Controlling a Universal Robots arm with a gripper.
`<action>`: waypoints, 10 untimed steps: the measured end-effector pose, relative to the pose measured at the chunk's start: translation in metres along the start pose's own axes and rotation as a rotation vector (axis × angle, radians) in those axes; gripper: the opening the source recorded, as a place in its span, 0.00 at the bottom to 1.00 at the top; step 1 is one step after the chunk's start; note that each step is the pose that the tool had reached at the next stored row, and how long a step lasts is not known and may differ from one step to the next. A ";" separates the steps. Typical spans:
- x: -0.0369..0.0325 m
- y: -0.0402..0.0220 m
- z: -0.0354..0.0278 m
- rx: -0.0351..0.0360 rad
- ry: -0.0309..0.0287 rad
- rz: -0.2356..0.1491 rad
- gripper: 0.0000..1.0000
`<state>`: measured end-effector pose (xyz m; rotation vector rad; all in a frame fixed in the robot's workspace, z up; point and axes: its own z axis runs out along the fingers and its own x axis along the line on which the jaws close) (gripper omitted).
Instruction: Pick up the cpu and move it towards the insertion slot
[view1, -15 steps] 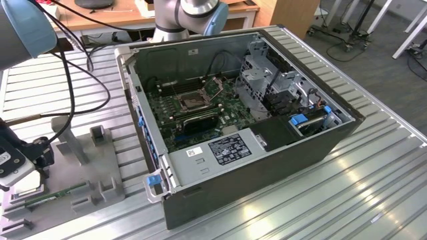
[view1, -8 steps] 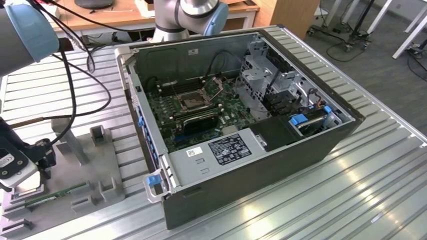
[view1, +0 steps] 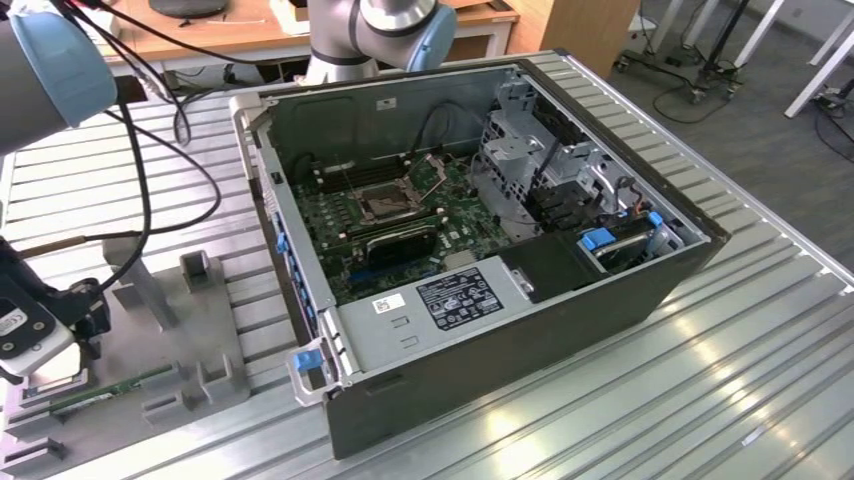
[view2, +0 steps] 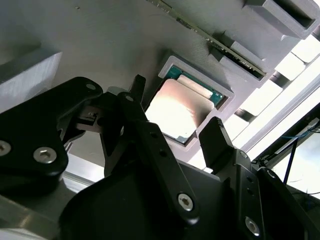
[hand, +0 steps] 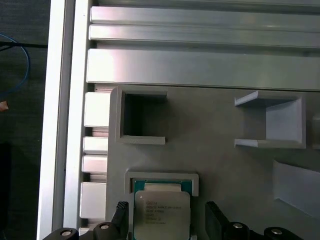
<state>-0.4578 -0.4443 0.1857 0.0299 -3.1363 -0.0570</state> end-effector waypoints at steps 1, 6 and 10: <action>0.0002 0.0001 0.0005 -0.0001 -0.0002 0.000 0.71; 0.0011 0.0007 0.0034 0.0000 -0.0001 0.000 0.71; 0.0017 0.0008 0.0043 -0.0001 -0.0003 0.000 0.71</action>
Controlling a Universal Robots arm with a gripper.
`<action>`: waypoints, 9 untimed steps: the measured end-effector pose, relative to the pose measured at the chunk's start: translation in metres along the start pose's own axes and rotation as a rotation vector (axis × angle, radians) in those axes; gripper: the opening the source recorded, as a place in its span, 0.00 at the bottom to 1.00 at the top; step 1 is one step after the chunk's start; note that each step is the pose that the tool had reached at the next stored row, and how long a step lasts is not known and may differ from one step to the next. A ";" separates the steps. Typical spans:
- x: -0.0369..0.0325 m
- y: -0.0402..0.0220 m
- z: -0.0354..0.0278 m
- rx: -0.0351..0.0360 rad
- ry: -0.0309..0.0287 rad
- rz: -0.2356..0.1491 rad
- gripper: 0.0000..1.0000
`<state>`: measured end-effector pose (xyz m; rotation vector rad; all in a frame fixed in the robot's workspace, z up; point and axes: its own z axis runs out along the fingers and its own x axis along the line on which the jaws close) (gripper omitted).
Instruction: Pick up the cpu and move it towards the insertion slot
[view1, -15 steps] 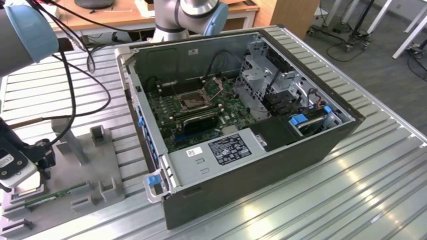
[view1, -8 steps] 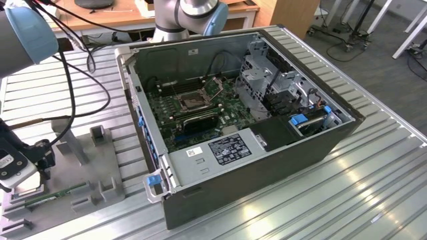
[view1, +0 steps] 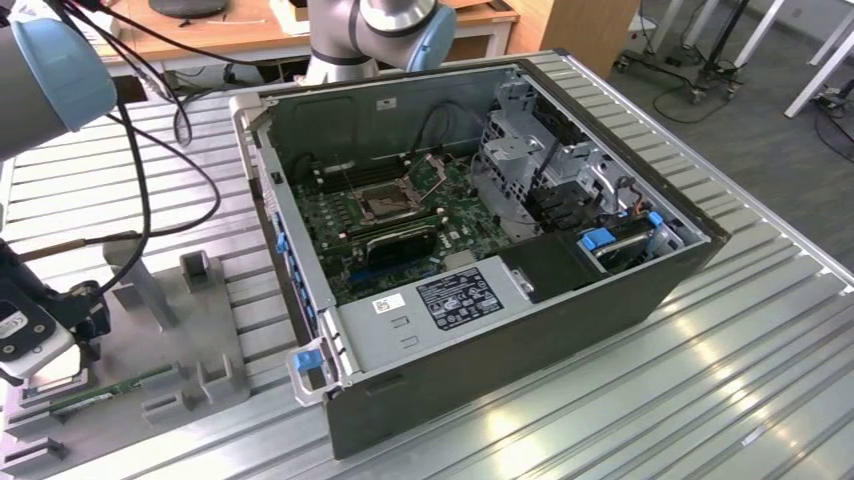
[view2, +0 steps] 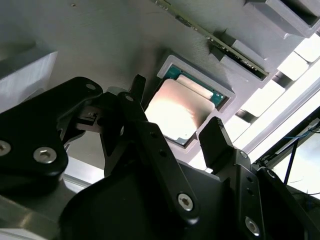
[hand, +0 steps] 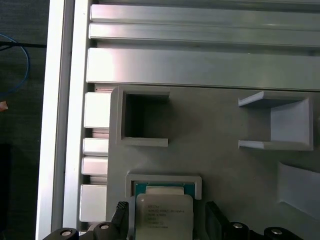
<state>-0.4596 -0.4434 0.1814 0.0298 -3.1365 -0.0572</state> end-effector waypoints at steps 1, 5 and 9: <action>0.0005 0.0000 0.0002 0.0001 0.0001 0.000 0.71; 0.0019 0.0002 0.0018 0.0000 -0.0001 0.000 0.71; 0.0026 0.0004 0.0028 0.0003 0.0004 0.000 0.71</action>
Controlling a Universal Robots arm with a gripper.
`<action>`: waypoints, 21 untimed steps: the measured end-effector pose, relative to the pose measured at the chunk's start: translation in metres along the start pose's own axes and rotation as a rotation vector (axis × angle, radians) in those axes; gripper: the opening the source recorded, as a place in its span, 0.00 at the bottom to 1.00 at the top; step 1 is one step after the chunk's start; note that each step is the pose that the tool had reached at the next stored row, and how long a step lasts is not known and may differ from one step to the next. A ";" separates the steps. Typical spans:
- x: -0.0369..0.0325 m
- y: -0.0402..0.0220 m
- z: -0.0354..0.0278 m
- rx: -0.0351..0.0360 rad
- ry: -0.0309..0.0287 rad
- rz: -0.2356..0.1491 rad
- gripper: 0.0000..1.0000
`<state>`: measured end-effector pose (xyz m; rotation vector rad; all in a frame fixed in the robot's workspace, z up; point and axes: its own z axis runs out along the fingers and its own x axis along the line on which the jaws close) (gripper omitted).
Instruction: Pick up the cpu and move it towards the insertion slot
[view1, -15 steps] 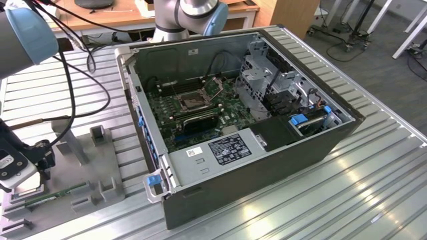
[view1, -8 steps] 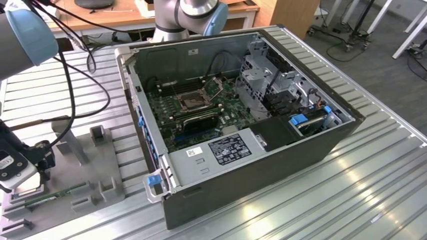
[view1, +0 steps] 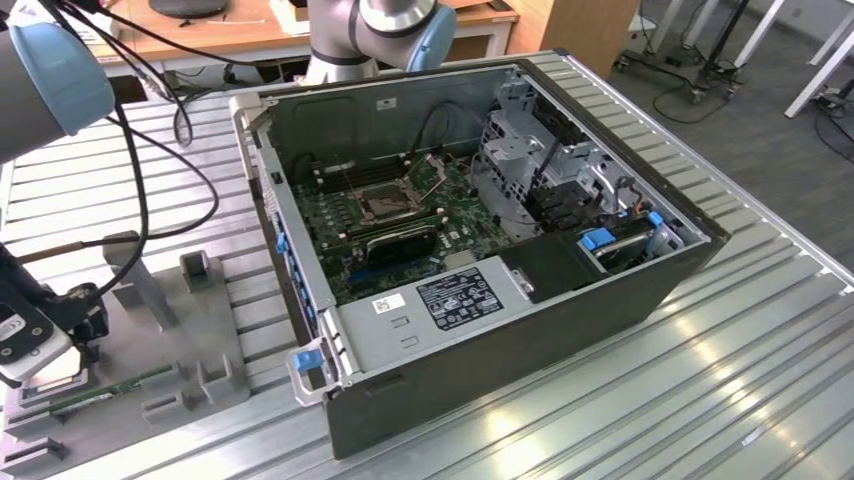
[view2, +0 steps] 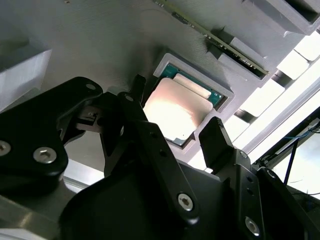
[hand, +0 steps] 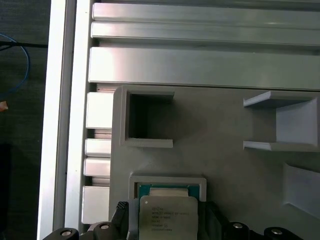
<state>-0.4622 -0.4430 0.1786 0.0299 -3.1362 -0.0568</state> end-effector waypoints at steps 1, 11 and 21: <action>0.0000 0.0000 0.0001 0.0001 0.0001 0.000 0.71; 0.0000 0.0000 0.0006 0.0011 -0.0002 0.000 0.71; 0.0000 0.0000 0.0004 0.0011 -0.0002 0.000 0.55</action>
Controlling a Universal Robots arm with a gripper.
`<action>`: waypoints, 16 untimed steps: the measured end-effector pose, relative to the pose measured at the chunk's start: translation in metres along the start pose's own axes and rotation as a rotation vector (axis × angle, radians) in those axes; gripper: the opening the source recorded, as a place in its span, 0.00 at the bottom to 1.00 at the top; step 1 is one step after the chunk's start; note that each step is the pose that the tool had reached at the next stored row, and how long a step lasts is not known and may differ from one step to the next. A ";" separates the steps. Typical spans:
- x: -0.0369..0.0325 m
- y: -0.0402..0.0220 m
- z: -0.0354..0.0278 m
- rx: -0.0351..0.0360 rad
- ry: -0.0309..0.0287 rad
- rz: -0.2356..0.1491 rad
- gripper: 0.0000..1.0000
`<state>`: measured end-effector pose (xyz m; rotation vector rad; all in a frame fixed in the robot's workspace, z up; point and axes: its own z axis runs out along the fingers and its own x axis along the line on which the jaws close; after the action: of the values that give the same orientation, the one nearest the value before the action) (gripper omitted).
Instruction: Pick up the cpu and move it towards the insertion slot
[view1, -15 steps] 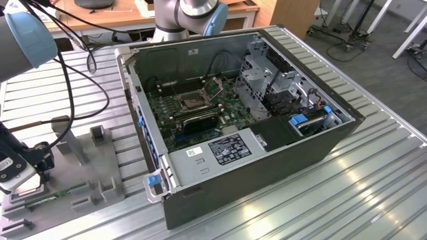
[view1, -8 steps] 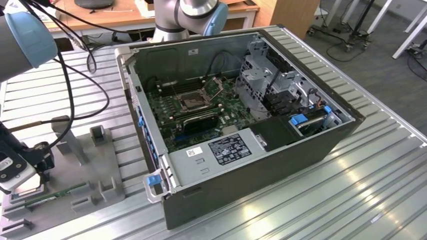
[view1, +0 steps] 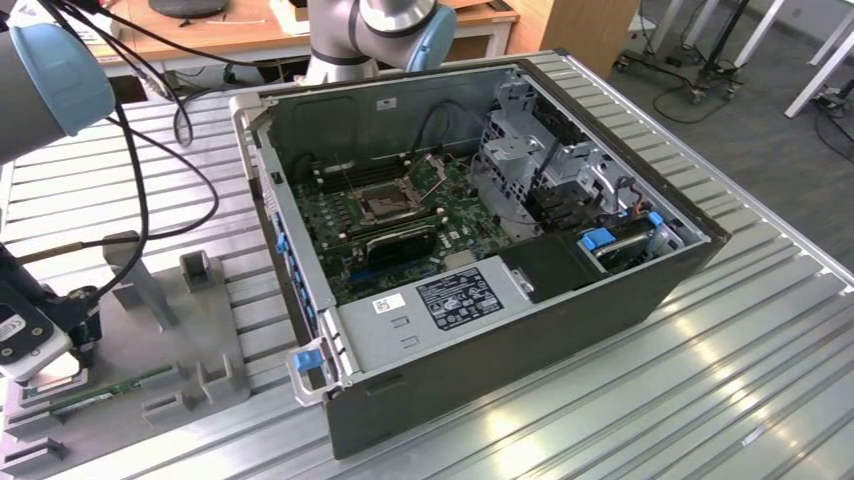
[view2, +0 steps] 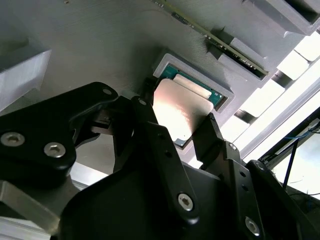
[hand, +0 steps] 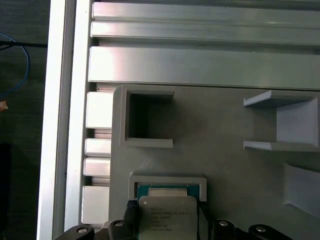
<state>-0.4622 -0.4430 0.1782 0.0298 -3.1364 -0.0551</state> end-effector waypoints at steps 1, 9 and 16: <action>0.0000 0.0000 0.0000 0.0000 0.0000 0.000 0.55; 0.0000 0.0000 -0.0001 0.0000 -0.0001 0.000 0.55; 0.0000 0.0002 -0.0049 0.0001 0.0001 0.000 0.55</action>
<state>-0.4622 -0.4430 0.1831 0.0299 -3.1363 -0.0549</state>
